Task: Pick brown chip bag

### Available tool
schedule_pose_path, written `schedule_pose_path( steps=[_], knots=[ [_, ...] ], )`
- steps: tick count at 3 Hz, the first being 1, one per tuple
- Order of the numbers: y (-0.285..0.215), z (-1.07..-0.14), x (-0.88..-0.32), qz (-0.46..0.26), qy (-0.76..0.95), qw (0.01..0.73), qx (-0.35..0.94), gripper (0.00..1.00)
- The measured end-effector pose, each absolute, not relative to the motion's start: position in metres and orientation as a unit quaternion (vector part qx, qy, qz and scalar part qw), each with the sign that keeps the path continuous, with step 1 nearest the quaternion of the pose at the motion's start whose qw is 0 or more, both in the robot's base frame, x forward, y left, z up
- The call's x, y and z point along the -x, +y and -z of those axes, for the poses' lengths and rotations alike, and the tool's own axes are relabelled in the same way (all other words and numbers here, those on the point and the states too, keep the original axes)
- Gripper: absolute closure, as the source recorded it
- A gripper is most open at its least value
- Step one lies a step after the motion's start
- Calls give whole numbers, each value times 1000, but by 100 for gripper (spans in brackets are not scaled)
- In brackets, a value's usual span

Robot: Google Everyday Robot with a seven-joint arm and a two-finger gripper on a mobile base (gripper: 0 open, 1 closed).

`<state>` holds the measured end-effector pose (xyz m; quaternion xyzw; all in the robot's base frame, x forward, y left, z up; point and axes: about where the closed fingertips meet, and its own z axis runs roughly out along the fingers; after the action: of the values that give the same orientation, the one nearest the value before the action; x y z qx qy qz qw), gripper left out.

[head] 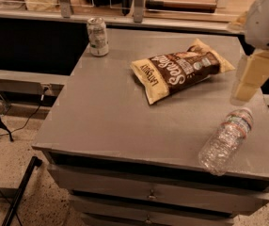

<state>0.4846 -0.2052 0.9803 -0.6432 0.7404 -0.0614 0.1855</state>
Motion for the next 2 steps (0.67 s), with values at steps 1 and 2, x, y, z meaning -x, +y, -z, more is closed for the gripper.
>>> schedule_pose_path(
  steps=[1, 2],
  knots=[
    [-193, -980, -522, 100, 694, 196, 686, 0],
    [-183, -972, -563, 130, 656, 195, 717, 0]
  ],
)
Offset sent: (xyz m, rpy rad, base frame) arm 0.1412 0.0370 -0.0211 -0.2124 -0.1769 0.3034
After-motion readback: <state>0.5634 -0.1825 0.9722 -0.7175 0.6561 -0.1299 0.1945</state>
